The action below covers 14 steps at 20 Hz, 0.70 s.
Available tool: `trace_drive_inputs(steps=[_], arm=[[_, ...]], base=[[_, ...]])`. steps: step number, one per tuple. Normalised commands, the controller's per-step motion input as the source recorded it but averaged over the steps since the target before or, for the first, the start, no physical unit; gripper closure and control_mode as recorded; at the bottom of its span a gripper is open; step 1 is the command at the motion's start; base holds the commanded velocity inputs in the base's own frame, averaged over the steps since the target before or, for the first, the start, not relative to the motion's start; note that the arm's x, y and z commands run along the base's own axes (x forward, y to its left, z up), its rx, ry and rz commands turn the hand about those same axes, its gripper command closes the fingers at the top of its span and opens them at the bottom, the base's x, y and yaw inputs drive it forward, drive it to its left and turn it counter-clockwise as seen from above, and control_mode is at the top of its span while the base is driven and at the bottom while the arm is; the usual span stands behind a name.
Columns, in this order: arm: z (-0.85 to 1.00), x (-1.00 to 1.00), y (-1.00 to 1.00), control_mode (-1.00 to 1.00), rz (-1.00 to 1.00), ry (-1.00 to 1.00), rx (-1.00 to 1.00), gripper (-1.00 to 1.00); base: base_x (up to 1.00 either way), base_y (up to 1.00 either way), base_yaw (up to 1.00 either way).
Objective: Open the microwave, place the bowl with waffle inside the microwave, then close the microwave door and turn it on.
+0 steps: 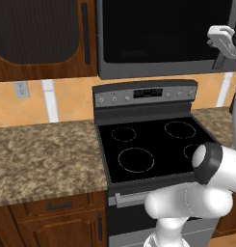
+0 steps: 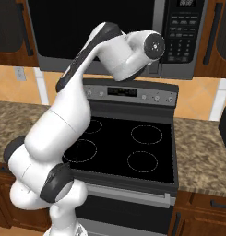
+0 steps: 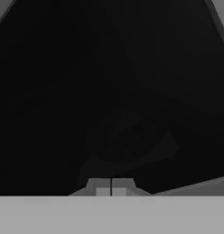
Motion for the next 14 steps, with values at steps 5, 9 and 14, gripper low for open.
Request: trace_drive_inputs(steps=[5,9,14], arm=[[-0.18,-0.37,-0.02,-1.0,-0.07,-0.1,0.15,1.0],[0.0,0.0,-0.28,-1.0,-0.01,0.0,0.13,1.0],[0.0,-0.04,-0.33,-1.0,-0.01,0.0,0.19,1.0]], base=[[0.0,0.0,0.0],[0.0,0.0,0.0],[0.0,0.0,0.0]])
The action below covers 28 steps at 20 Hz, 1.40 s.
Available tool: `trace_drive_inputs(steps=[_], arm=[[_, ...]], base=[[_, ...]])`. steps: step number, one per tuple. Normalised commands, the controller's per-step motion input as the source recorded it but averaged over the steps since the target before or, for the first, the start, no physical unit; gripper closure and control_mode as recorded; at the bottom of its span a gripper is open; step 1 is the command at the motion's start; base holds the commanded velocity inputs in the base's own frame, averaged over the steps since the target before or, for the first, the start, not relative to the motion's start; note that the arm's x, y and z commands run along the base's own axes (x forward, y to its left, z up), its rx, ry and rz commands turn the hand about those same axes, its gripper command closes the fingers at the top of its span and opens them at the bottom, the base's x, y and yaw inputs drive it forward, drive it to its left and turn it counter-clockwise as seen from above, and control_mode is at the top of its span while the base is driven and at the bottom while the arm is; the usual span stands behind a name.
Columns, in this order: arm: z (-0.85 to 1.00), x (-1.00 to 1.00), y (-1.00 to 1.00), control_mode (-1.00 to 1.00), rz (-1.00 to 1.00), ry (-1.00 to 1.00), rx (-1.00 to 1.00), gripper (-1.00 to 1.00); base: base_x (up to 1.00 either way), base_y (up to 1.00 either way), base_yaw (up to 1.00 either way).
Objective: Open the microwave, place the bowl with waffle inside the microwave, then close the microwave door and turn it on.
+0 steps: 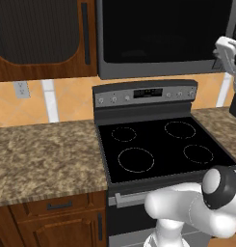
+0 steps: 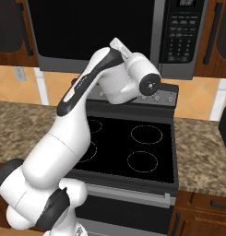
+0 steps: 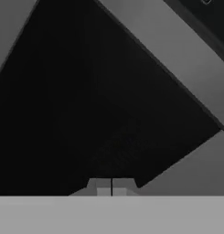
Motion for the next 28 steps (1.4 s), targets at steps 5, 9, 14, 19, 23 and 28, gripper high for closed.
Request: trace_drive_inputs(steps=[5,9,14,19,23,28], arm=[[-0.02,-0.03,-0.69,-1.0,-0.05,0.06,0.49,1.0],[-0.03,0.11,-0.98,-1.0,-0.11,0.25,0.6,1.0],[0.0,0.13,-0.62,-1.0,-0.03,0.11,0.28,1.0],[-0.11,0.05,-0.28,-1.0,0.0,0.0,0.17,1.0],[-0.34,0.24,0.0,-1.0,0.0,0.0,0.12,1.0],[-0.12,0.38,-0.07,-1.0,0.0,0.0,0.15,1.0]], base=[[0.0,0.0,0.0],[0.0,0.0,0.0],[0.0,0.0,0.0],[0.0,0.0,0.0],[0.0,0.0,0.0],[0.0,0.0,0.0]])
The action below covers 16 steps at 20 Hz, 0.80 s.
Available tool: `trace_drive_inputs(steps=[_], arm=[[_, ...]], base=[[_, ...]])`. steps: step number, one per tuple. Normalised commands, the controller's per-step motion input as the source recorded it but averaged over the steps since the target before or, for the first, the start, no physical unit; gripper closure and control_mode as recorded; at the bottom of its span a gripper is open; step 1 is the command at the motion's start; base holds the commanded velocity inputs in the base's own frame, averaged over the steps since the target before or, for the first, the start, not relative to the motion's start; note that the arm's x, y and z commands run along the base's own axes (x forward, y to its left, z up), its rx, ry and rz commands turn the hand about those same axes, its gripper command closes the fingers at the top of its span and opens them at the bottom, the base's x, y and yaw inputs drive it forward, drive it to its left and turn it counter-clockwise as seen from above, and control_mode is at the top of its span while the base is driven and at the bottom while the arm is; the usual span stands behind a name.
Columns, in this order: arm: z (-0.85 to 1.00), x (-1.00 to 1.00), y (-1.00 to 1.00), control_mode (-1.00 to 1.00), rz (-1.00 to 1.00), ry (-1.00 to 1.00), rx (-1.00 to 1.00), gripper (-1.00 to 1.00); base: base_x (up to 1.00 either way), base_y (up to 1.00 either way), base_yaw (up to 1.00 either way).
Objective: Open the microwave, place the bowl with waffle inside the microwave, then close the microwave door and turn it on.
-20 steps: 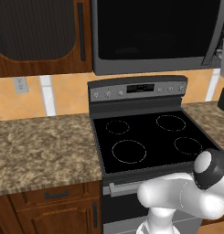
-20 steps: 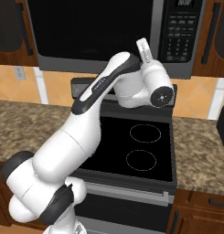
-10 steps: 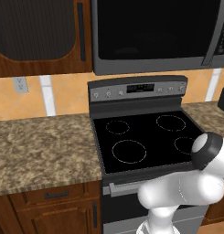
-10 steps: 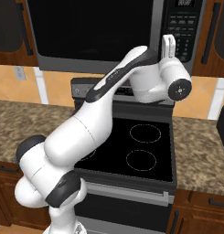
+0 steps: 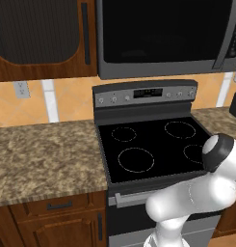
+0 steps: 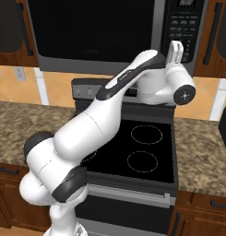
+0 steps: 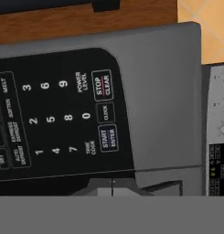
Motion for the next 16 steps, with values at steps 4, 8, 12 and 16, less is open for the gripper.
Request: trace_drive_inputs(steps=[4,8,12,16], arm=[[0.0,0.34,-0.28,-1.0,0.0,0.0,0.16,1.0],[0.0,0.23,-0.24,-1.0,0.0,-0.01,0.13,1.0],[-0.01,0.52,-0.03,-1.0,0.01,-0.01,0.13,1.0],[-0.09,0.8,-0.01,-1.0,0.06,0.0,0.11,1.0]], base=[[0.0,0.0,0.0],[0.0,0.0,0.0],[0.0,0.0,0.0],[0.0,0.0,0.0]])
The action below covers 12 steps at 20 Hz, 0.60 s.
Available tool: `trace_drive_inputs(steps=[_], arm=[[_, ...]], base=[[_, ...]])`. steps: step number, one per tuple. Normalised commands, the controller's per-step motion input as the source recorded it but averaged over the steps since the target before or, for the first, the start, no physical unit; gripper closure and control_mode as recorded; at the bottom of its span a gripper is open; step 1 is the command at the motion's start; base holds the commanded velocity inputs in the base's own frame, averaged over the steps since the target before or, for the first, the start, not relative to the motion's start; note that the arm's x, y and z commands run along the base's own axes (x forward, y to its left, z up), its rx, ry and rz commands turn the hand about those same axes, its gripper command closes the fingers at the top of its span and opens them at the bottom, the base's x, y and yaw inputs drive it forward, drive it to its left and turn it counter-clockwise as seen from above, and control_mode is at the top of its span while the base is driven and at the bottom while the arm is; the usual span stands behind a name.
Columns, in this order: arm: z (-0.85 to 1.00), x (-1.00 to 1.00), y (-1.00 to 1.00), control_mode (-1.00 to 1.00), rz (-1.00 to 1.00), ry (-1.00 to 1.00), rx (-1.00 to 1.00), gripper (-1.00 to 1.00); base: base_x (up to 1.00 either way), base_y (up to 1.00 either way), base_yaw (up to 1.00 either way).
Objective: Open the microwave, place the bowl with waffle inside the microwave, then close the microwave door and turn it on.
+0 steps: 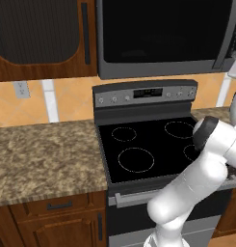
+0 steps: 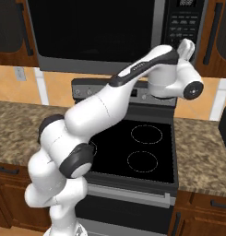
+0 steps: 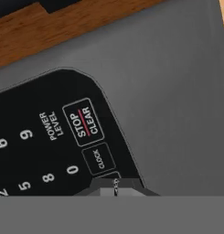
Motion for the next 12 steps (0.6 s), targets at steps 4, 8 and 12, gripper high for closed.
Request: trace_drive_inputs(steps=[4,8,12], arm=[[-0.25,0.63,-0.02,-1.0,0.06,0.01,0.09,1.0],[-0.78,-0.86,0.37,-1.0,0.06,0.02,0.0,1.0],[-1.0,-0.93,0.97,-1.0,0.05,0.03,0.0,1.0]], base=[[0.0,0.0,0.0],[0.0,0.0,0.0],[0.0,0.0,0.0]])
